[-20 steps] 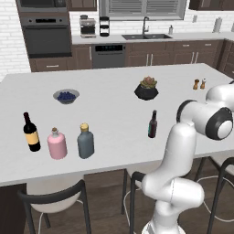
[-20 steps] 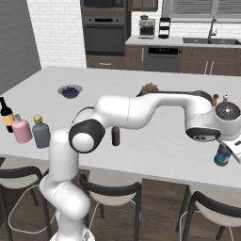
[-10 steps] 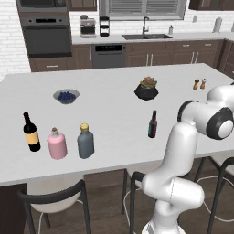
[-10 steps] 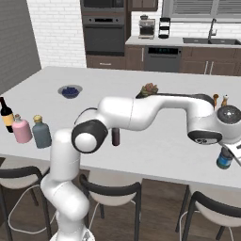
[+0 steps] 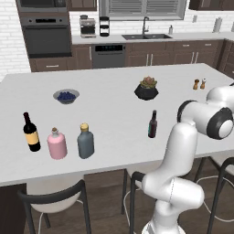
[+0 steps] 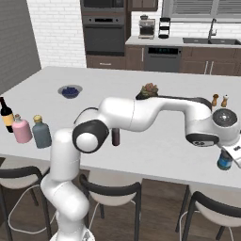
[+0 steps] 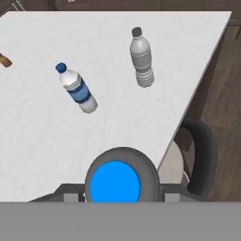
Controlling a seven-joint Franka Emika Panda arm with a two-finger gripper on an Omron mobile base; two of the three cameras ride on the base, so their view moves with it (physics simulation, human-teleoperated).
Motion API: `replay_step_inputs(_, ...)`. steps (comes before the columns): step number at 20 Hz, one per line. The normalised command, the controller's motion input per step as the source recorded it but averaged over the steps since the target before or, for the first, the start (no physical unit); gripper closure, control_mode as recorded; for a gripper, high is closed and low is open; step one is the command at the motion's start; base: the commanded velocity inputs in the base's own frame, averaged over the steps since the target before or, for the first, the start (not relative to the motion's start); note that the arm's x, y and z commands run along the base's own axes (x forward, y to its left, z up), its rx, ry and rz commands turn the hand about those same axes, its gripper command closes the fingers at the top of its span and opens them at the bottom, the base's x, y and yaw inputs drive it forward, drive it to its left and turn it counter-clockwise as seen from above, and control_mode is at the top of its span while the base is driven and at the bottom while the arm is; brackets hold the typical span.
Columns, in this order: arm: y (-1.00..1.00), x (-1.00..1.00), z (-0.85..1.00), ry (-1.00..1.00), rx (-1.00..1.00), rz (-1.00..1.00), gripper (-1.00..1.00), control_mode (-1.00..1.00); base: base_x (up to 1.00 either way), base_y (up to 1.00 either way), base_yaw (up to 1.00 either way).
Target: Move the plastic bottles in the middle to the plastics group, and the glass bottles in the middle to the glass group.
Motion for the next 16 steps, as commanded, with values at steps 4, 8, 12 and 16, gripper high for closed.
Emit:
replay_step_inputs(4,-0.06,0.24,0.0,0.0,0.0,0.0,1.0,-1.0,0.0,0.0,0.0)
replay_step_inputs(8,-0.26,0.13,0.0,0.0,0.0,0.0,1.0,-1.0,0.0,0.0,0.0)
replay_step_inputs(12,-0.26,0.06,0.0,0.02,0.0,0.0,1.0,-1.0,0.0,0.0,0.0)
replay_step_inputs(16,-0.18,0.0,0.0,0.0,0.0,0.0,1.0,-1.0,0.0,0.0,0.0)
